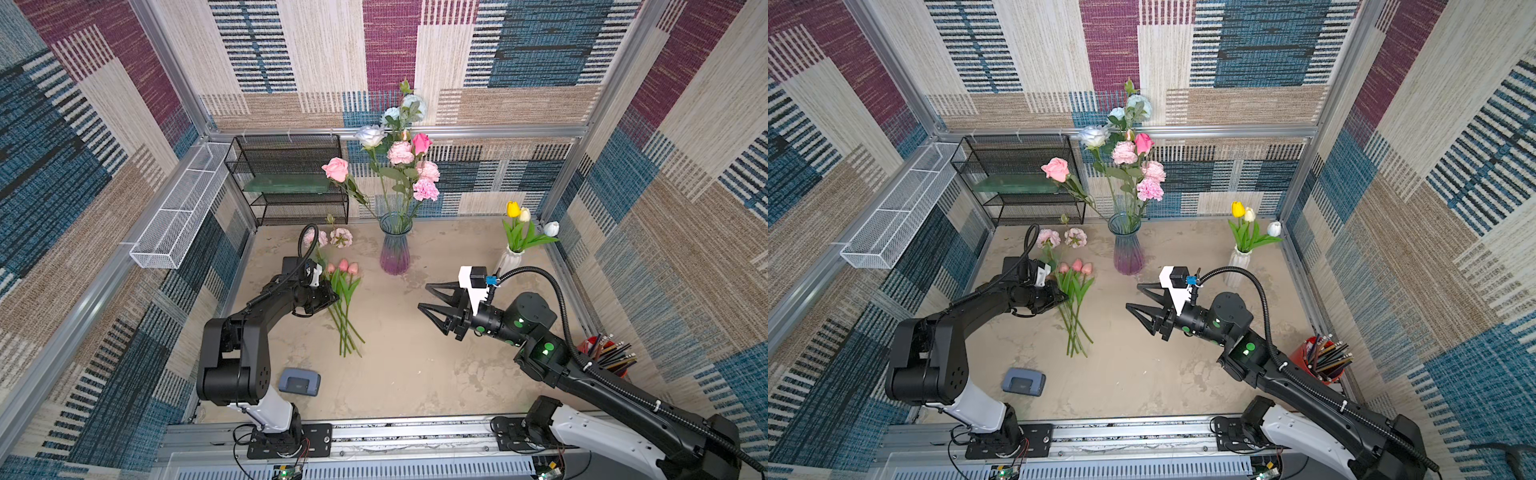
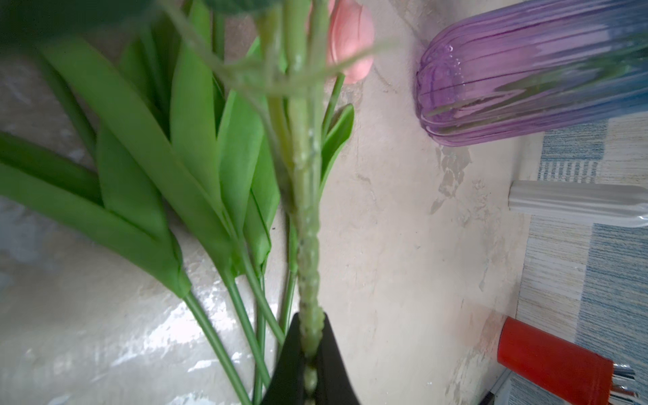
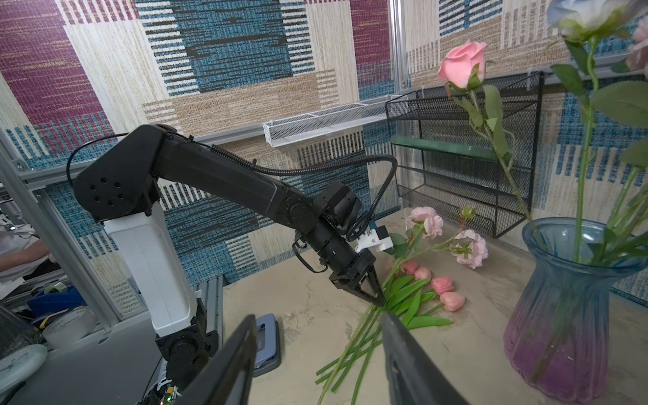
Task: Pick out pink flowers from the vase
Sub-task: Place the flower at the center of the board.
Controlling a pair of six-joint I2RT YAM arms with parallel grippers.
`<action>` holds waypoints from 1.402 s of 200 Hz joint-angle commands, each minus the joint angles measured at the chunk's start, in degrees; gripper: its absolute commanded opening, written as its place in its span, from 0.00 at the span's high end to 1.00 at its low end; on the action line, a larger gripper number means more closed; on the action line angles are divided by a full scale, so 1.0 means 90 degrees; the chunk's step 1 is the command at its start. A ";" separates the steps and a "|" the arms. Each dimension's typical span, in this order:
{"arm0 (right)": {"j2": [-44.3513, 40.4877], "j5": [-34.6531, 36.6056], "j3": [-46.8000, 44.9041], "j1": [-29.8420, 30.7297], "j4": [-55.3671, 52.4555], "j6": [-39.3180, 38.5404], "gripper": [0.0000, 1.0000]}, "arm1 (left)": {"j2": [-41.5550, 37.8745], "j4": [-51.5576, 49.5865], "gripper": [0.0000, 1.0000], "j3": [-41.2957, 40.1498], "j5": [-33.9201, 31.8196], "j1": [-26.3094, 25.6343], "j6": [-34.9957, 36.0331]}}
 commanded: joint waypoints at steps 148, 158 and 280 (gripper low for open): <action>-0.0231 0.0448 -0.0105 -0.0157 -0.0033 -0.0206 0.41 | 0.0082 -0.0942 0.70 0.0590 -0.0396 -0.0005 -0.0002; -0.0258 0.0512 -0.0052 -0.0164 -0.0134 -0.0257 0.41 | -0.0073 -0.0941 0.69 0.0535 -0.0396 -0.0004 -0.0043; 0.1247 0.0755 0.1344 -0.0567 -0.0674 -0.0998 0.51 | -0.4834 -0.1431 0.68 -0.1176 -0.1680 -0.2218 -0.0166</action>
